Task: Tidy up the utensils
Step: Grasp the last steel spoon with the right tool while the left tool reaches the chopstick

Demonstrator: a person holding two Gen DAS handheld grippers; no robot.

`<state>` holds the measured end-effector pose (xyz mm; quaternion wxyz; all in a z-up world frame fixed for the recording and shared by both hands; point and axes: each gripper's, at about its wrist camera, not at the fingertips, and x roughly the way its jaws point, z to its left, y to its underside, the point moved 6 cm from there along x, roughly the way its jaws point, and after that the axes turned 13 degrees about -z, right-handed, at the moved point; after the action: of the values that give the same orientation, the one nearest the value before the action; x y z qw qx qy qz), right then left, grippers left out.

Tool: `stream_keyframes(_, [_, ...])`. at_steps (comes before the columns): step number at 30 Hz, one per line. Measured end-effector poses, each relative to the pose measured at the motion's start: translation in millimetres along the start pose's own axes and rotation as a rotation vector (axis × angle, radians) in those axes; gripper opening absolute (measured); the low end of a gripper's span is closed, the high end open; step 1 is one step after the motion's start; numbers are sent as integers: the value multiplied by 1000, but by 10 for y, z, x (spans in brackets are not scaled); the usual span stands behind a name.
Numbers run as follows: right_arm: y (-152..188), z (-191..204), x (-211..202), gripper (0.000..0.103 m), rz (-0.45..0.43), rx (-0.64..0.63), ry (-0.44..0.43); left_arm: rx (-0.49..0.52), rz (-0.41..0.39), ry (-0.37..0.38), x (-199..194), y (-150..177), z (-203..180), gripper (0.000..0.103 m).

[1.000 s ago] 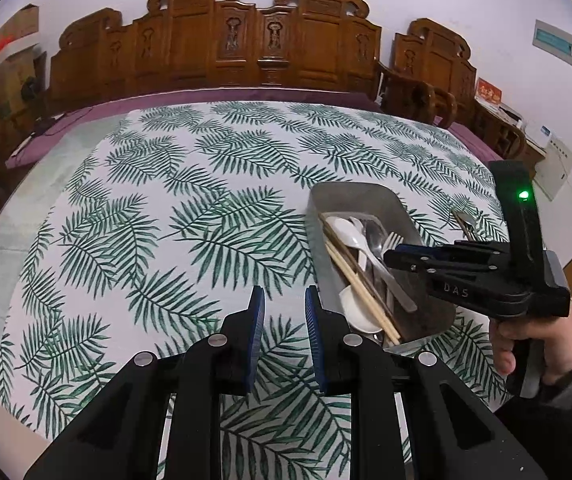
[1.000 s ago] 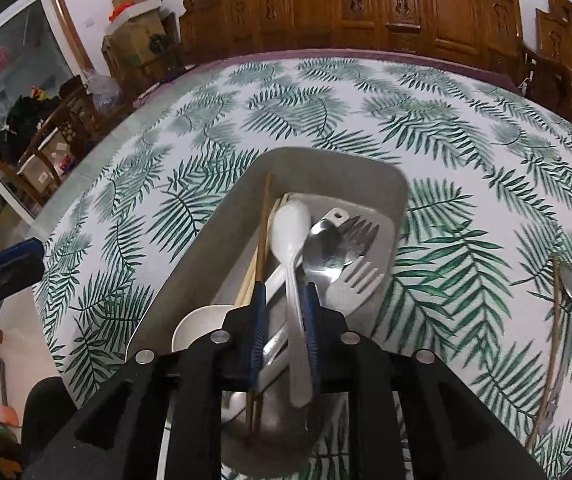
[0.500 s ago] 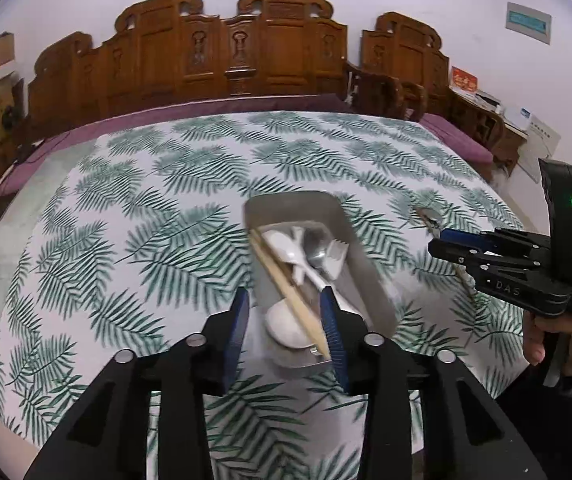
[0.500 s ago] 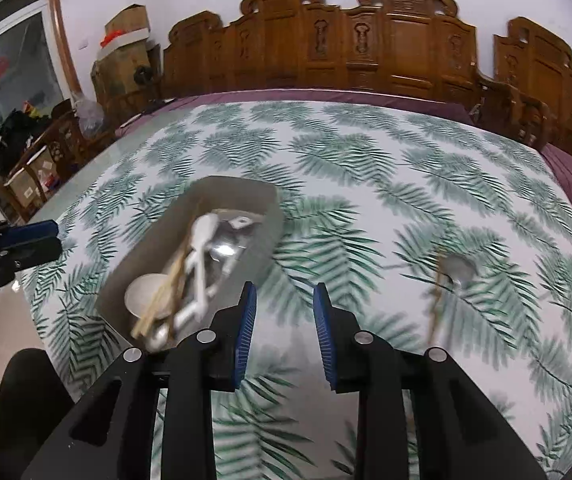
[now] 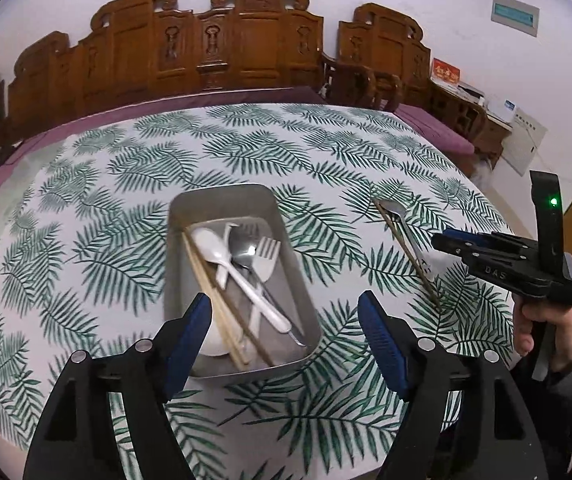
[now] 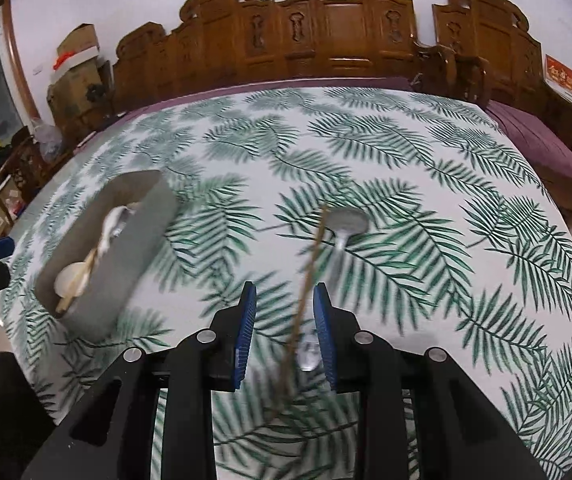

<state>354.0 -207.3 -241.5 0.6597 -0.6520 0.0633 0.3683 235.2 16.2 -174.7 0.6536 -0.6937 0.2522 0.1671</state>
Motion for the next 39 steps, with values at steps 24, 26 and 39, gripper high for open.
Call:
stream_keyframes(24, [-84,-349,899,17,97,-40,31,26,48,68,611,-28,-535,72])
stream_keyframes(26, [-84,-324,905,17,98,-53,36,20,50,69,639,-32,-550,72])
stream_keyframes(39, [-98,-510,747,7,97,-93,31,52,72,53,843,-26,-815,72])
